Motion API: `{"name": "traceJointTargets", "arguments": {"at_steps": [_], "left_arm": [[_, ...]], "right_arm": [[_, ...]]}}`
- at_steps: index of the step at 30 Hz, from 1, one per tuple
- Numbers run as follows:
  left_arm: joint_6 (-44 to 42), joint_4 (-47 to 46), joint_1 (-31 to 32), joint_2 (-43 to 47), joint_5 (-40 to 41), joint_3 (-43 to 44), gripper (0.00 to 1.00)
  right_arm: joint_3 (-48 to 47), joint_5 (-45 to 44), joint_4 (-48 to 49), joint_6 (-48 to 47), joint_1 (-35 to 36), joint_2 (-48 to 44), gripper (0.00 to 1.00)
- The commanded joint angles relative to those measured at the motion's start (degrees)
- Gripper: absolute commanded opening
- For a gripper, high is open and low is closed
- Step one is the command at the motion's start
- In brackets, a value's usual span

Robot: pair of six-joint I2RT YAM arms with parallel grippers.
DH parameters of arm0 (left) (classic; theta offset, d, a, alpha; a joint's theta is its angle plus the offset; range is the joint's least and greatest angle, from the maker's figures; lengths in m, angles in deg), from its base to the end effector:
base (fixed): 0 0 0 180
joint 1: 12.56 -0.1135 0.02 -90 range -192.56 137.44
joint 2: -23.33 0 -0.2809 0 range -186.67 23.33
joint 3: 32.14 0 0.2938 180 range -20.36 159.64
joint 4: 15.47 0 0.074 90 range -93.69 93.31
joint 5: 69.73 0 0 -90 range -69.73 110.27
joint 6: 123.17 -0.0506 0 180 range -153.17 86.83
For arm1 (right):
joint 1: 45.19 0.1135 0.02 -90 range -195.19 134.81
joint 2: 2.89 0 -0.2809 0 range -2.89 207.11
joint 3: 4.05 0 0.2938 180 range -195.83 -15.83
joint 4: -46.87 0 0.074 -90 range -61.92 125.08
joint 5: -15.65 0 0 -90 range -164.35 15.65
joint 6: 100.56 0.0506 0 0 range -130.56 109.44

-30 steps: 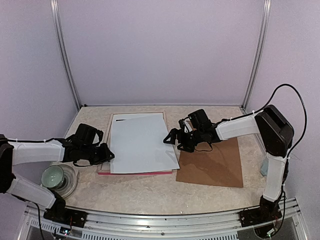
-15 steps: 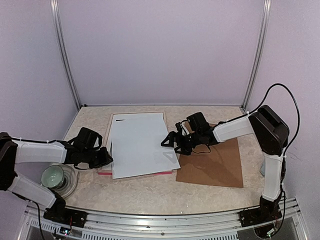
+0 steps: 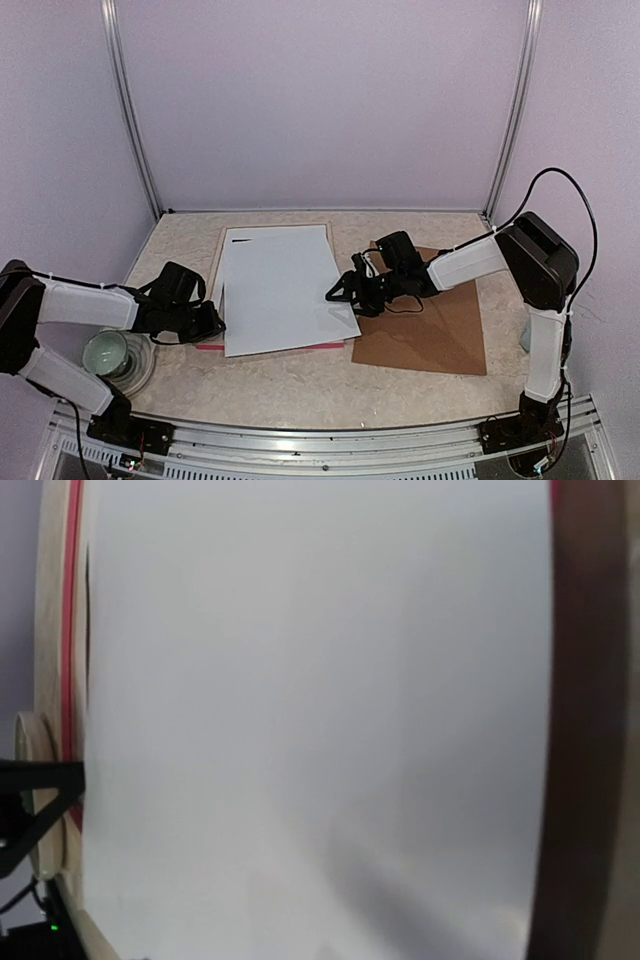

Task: Put the photo into the frame
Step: Pick up the photo from the mat board.

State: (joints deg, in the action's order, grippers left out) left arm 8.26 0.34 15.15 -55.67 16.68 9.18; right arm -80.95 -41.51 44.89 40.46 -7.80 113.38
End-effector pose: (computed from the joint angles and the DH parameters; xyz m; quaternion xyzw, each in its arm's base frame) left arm 0.2402 -0.1297 0.1096 -0.1036 0.9436 -0.2021 0.2409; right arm 0.3480 0.3005 0.1020 -0.0119 0.8817 0.4601 0.1036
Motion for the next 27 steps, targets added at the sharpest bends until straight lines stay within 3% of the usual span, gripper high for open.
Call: {"name": "traceJointTargets", "arguments": {"at_steps": [1, 3, 10, 22, 27], "left_arm": [[0.4, -2.1, -0.2, -1.1, 0.3, -0.9, 0.17], [0.4, -2.3, -0.1, -1.3, 0.3, -1.0, 0.17], [0.5, -2.4, -0.1, -1.1, 0.5, -1.1, 0.17], [0.7, -2.3, -0.1, -1.0, 0.7, -0.5, 0.17], [0.9, -1.4, -0.1, -0.1, 1.4, -0.4, 0.17]], "right_arm": [[1.3, 2.1, 2.7, 1.2, 0.3, -2.7, 0.69], [1.4, 2.4, 2.6, 1.3, 0.3, -2.8, 0.62], [2.7, 3.0, 3.1, 1.4, 0.1, -3.5, 0.55], [4.2, 4.4, 6.0, 3.6, -0.1, -3.6, 0.19], [5.1, 4.4, 7.9, 5.6, -0.1, -3.6, 0.14]]}}
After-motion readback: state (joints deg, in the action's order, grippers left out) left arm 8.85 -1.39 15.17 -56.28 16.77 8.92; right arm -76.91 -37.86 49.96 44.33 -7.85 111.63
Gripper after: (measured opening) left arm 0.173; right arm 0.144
